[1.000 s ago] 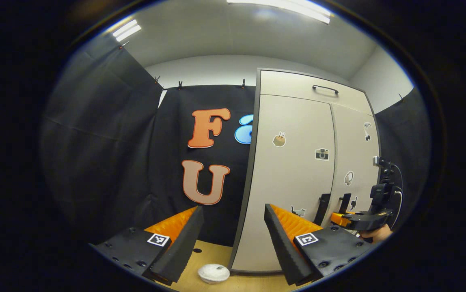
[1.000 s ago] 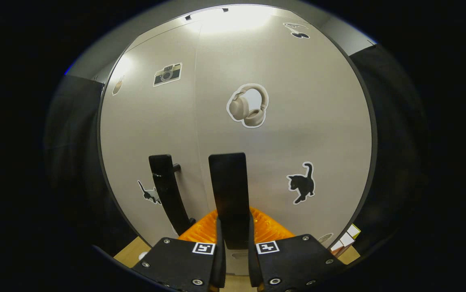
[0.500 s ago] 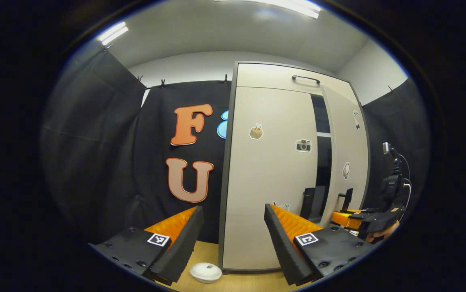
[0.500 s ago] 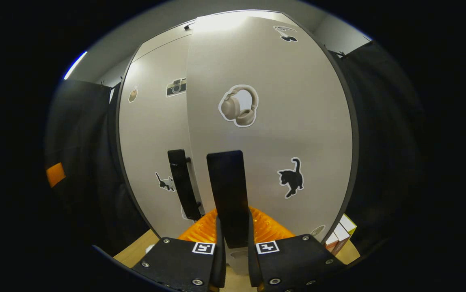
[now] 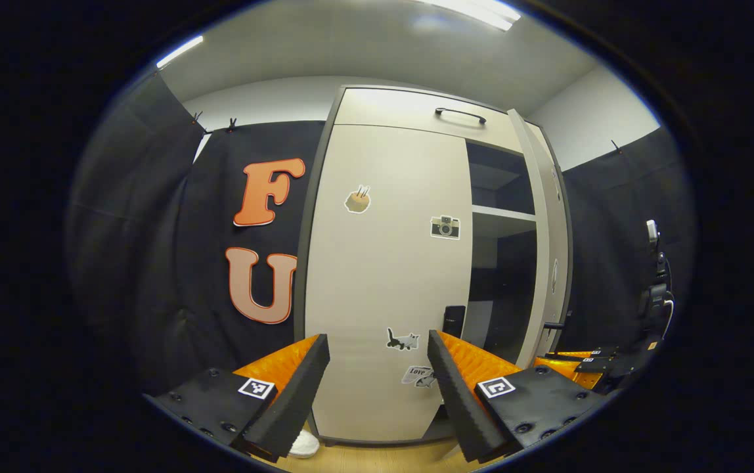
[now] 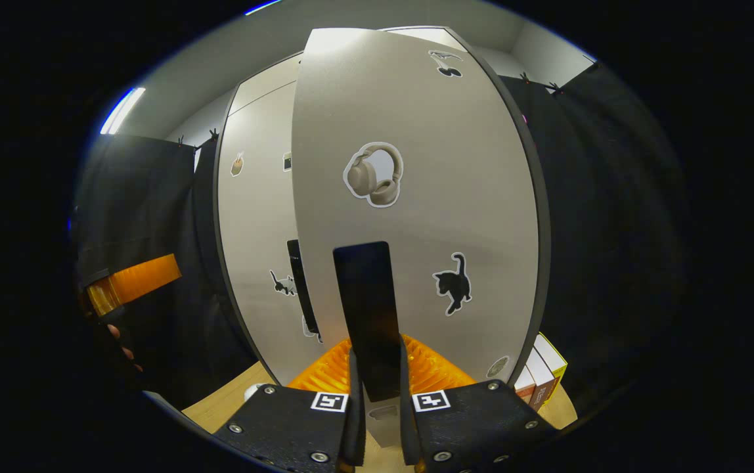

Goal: Open the right door of the double-door shoe cabinet with the right hand, and open the left door with the left hand.

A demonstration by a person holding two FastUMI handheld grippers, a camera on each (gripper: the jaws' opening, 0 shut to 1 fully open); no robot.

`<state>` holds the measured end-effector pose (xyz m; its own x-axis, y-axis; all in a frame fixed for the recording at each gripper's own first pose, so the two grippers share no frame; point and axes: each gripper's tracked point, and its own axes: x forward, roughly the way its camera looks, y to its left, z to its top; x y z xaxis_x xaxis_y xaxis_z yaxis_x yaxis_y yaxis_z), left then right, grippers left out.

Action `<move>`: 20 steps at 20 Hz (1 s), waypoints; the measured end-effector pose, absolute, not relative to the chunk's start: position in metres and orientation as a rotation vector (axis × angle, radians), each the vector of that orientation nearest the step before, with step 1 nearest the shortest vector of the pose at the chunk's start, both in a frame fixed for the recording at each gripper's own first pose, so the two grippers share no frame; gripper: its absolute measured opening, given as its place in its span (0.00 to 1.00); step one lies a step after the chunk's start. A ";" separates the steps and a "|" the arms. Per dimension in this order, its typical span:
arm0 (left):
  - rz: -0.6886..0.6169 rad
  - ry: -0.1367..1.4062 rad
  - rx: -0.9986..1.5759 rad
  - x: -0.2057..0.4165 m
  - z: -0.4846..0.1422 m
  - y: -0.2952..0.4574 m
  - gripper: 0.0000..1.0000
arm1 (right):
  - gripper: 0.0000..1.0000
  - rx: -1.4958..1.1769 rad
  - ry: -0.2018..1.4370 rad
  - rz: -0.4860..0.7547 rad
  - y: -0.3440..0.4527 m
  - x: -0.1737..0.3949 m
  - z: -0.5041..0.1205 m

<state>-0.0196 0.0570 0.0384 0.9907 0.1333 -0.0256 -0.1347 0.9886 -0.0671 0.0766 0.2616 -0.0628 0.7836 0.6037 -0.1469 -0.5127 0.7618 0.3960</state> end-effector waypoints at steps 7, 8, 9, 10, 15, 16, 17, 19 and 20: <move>0.079 0.039 -0.088 0.015 0.030 0.025 0.98 | 0.22 0.354 0.272 0.624 0.242 0.069 -0.063; 0.069 0.041 -0.089 0.019 0.028 0.019 0.98 | 0.22 0.355 0.263 0.622 0.238 0.069 -0.063; 0.061 0.044 -0.088 0.023 0.027 0.015 0.98 | 0.22 0.360 0.254 0.624 0.236 0.068 -0.063; 0.051 0.047 -0.087 0.029 0.026 0.009 0.98 | 0.21 0.370 0.252 0.622 0.233 0.068 -0.063; 0.026 0.054 -0.085 0.048 0.018 -0.012 0.98 | 0.20 0.373 0.253 0.593 0.217 0.066 -0.064; 0.022 0.059 -0.086 0.052 0.015 -0.016 0.96 | 0.20 0.371 0.254 0.587 0.214 0.066 -0.065; 0.022 0.067 -0.083 0.058 0.012 -0.018 0.96 | 0.20 0.371 0.256 0.582 0.210 0.065 -0.065; 0.026 0.083 -0.075 0.068 0.003 -0.022 0.96 | 0.20 0.363 0.244 0.594 0.205 0.066 -0.065; 0.024 0.093 -0.075 0.073 -0.002 -0.025 0.96 | 0.20 0.372 0.241 0.601 0.201 0.066 -0.066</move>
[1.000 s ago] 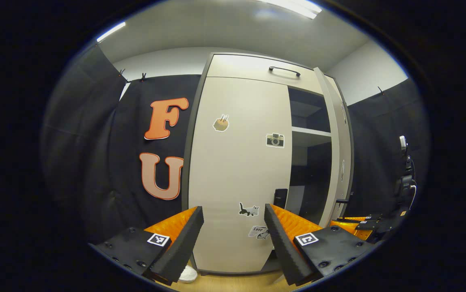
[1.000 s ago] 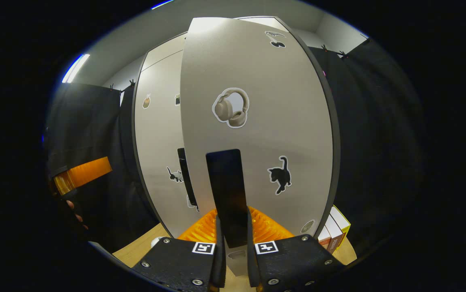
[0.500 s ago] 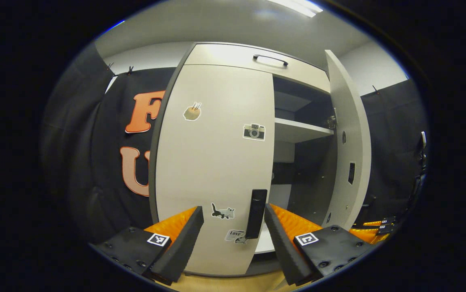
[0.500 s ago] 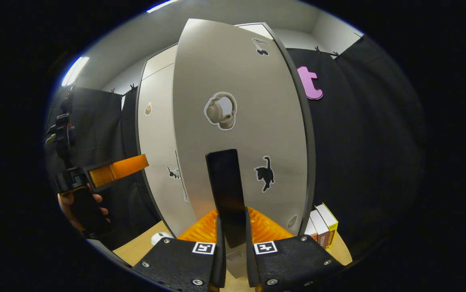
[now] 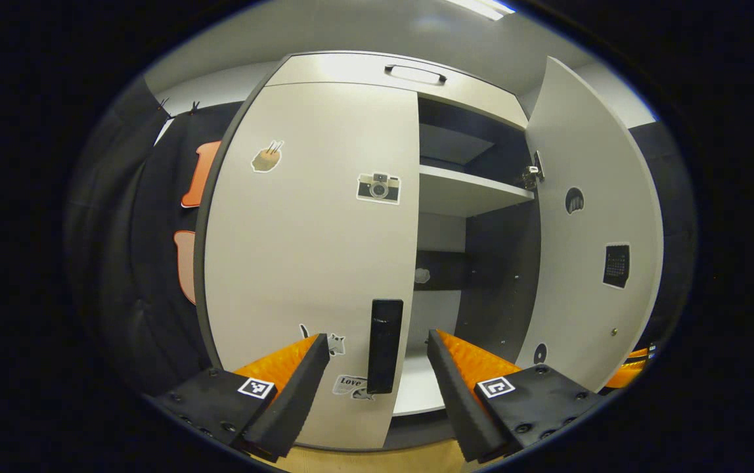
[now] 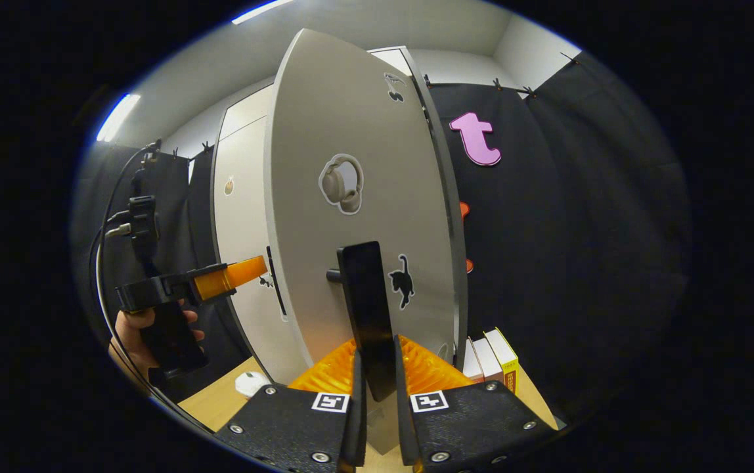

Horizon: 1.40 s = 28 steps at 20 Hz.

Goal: Open the right door of the double-door shoe cabinet with the right hand, and open the left door with the left hand.

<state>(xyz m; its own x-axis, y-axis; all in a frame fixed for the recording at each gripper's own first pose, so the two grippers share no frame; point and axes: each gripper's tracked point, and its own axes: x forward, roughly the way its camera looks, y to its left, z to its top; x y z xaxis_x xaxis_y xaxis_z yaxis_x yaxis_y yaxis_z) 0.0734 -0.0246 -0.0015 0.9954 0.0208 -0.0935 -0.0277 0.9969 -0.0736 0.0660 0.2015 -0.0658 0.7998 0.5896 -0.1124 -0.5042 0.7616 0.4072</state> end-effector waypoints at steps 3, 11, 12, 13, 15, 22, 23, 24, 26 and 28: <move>0.034 0.113 -0.065 0.087 -0.013 -0.026 0.96 | 0.20 0.398 0.243 0.583 0.192 0.066 -0.067; 0.130 0.175 -0.053 0.111 -0.040 -0.009 0.95 | 0.16 0.420 0.278 0.410 0.156 0.078 -0.083; 0.140 0.184 -0.049 0.115 -0.043 -0.007 0.96 | 0.16 0.405 0.271 0.378 0.149 0.083 -0.085; 0.146 0.190 -0.055 0.116 -0.046 -0.005 0.97 | 0.11 0.399 0.264 0.353 0.141 0.086 -0.086; 0.152 0.207 -0.077 0.120 -0.050 -0.004 0.96 | 0.08 0.463 0.263 0.364 0.138 0.078 -0.082; 0.195 0.227 -0.120 0.135 -0.064 -0.009 0.96 | 0.30 0.513 0.242 0.344 0.119 0.068 -0.083; 0.194 0.222 -0.127 0.133 -0.064 -0.009 0.93 | 0.32 0.521 0.239 0.341 0.116 0.065 -0.083; 0.194 0.220 -0.128 0.133 -0.064 -0.010 0.91 | 0.33 0.529 0.243 0.340 0.113 0.062 -0.084; 0.163 0.214 -0.143 0.136 -0.063 -0.018 0.84 | 0.36 0.536 0.254 0.345 0.109 0.060 -0.086; 0.152 0.214 -0.131 0.135 -0.065 -0.014 0.67 | 0.36 0.547 0.268 0.378 0.113 0.049 -0.085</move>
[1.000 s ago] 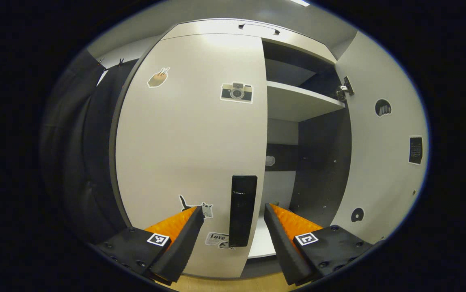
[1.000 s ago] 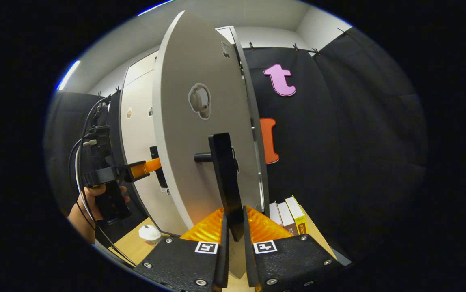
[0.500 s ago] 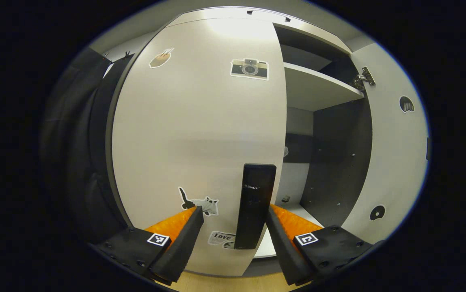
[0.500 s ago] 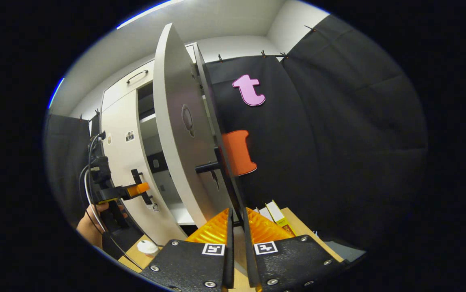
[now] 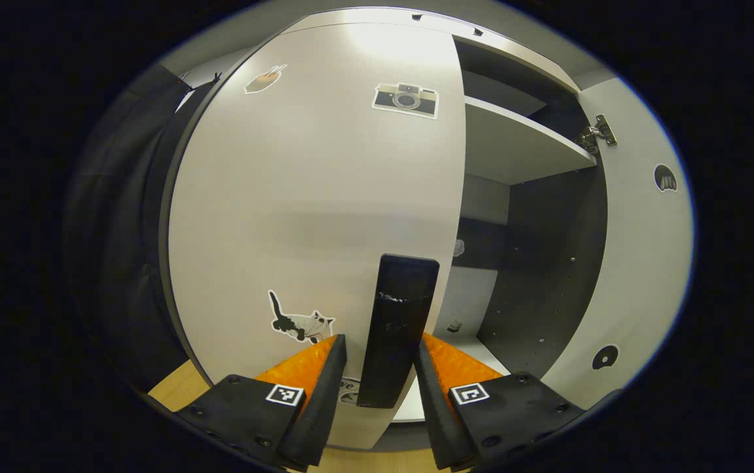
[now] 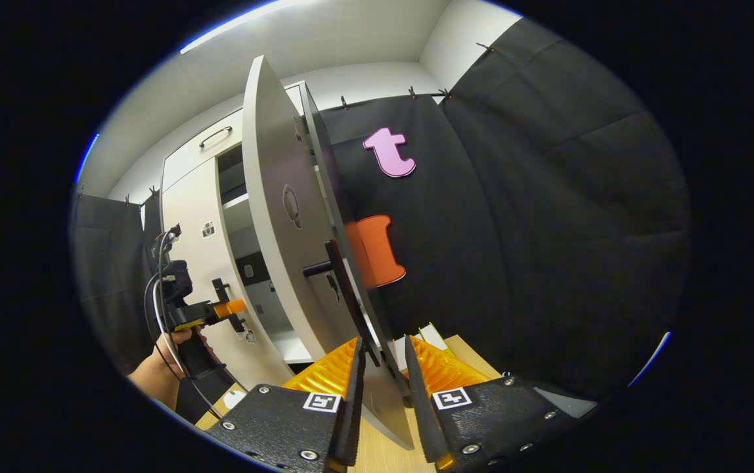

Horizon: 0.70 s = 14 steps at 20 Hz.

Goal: Open the right door of the double-door shoe cabinet with the right hand, and open the left door with the left hand.

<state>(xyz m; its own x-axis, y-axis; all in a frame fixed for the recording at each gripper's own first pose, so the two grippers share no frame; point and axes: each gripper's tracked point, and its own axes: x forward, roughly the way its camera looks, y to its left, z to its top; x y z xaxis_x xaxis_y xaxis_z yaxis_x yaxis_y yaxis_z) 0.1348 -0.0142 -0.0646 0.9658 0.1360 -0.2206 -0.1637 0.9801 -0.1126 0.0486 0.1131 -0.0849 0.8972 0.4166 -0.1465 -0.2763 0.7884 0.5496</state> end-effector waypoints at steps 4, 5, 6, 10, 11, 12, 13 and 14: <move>0.097 0.210 -0.115 0.136 -0.064 -0.023 0.42 | 0.37 0.509 0.235 0.388 0.110 0.043 -0.077; 0.098 0.209 -0.109 0.135 -0.064 -0.024 0.39 | 0.37 0.506 0.230 0.391 0.110 0.043 -0.075; 0.097 0.207 -0.117 0.134 -0.064 -0.024 0.35 | 0.37 0.507 0.225 0.394 0.109 0.042 -0.072; 0.076 0.204 -0.120 0.127 -0.063 -0.023 0.33 | 0.51 0.483 0.215 0.402 0.108 0.043 -0.068; 0.084 0.197 -0.125 0.124 -0.061 -0.023 0.33 | 0.53 0.471 0.206 0.408 0.110 0.045 -0.065; 0.098 0.188 -0.135 0.119 -0.058 -0.022 0.28 | 0.54 0.457 0.199 0.412 0.111 0.045 -0.064; 0.118 0.180 -0.146 0.115 -0.053 -0.020 0.28 | 0.55 0.442 0.190 0.419 0.113 0.044 -0.063; 0.134 0.174 -0.150 0.110 -0.049 -0.019 0.28 | 0.57 0.423 0.185 0.421 0.115 0.042 -0.063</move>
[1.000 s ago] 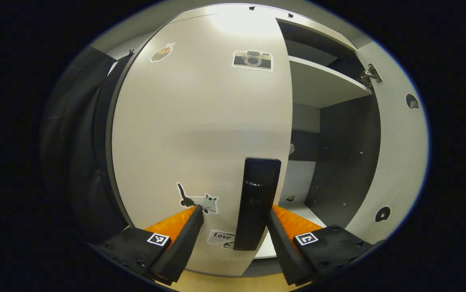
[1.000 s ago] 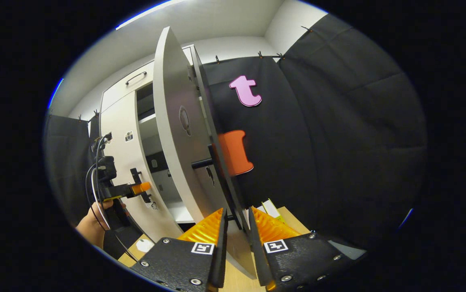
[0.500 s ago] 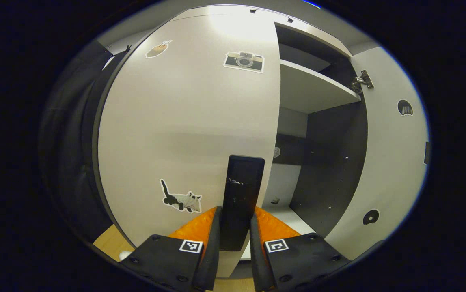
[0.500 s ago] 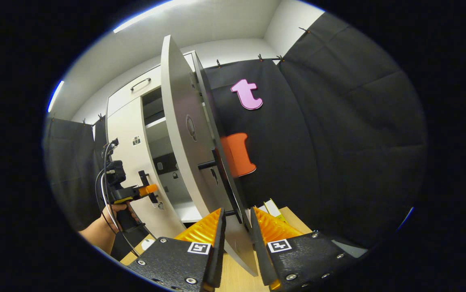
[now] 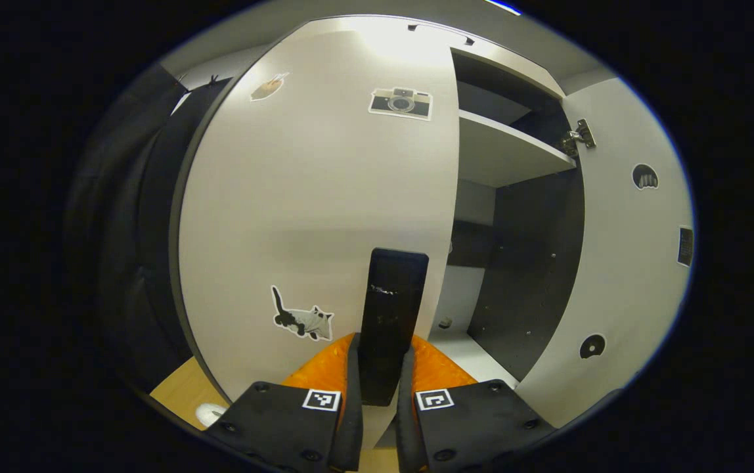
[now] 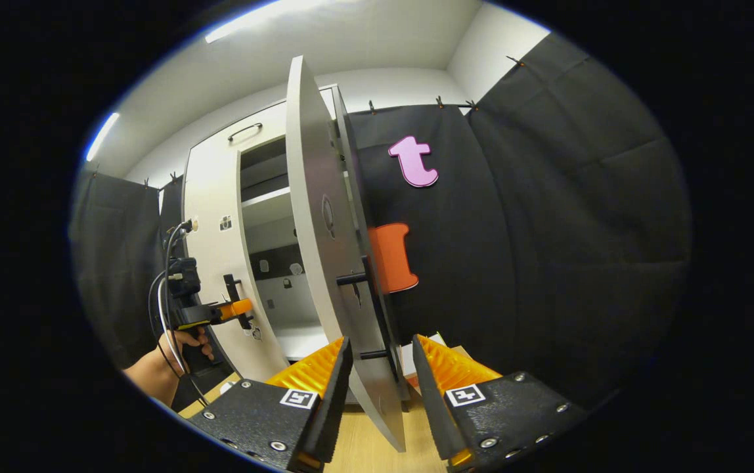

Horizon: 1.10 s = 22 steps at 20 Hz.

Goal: Open the right door of the double-door shoe cabinet with the right hand, and open the left door with the left hand.

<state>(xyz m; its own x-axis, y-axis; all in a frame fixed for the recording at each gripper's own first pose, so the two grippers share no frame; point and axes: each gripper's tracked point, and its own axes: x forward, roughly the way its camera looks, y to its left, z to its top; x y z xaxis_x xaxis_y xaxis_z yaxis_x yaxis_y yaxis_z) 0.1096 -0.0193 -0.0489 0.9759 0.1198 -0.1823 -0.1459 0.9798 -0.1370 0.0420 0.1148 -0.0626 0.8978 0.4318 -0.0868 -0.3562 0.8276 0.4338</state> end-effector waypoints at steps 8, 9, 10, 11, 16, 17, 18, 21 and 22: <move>0.216 0.150 -0.185 0.048 -0.039 0.002 0.24 | 0.62 0.365 0.108 0.565 0.167 0.030 -0.043; 0.223 0.151 -0.192 0.042 -0.038 0.004 0.24 | 0.62 0.347 0.100 0.572 0.170 0.028 -0.041; 0.229 0.154 -0.198 0.036 -0.037 0.006 0.24 | 0.62 0.314 0.092 0.571 0.170 0.029 -0.041; 0.231 0.155 -0.192 0.030 -0.037 0.009 0.24 | 0.65 0.280 0.083 0.568 0.171 0.028 -0.044; 0.276 0.164 -0.193 0.006 -0.031 0.022 0.24 | 0.67 0.272 -0.029 0.622 0.181 0.010 -0.017; 0.283 0.165 -0.199 0.002 -0.031 0.025 0.24 | 0.67 0.293 -0.049 0.641 0.186 0.007 -0.012; 0.287 0.163 -0.198 -0.003 -0.030 0.028 0.24 | 0.67 0.314 -0.046 0.653 0.190 0.006 -0.013; 0.317 0.160 -0.197 -0.024 -0.026 0.041 0.23 | 0.63 0.359 -0.022 0.710 0.209 0.002 -0.013; 0.327 0.156 -0.201 -0.033 -0.025 0.046 0.23 | 0.67 0.362 -0.023 0.732 0.216 0.000 -0.009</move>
<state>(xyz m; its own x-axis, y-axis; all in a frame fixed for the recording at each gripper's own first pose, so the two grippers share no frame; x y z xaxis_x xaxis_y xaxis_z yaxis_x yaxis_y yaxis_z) -0.0325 0.0465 -0.0253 0.9354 0.3020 -0.1839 -0.3329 0.9275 -0.1702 0.0004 0.2160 -0.0092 0.7466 0.6490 0.1459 -0.6570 0.6850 0.3148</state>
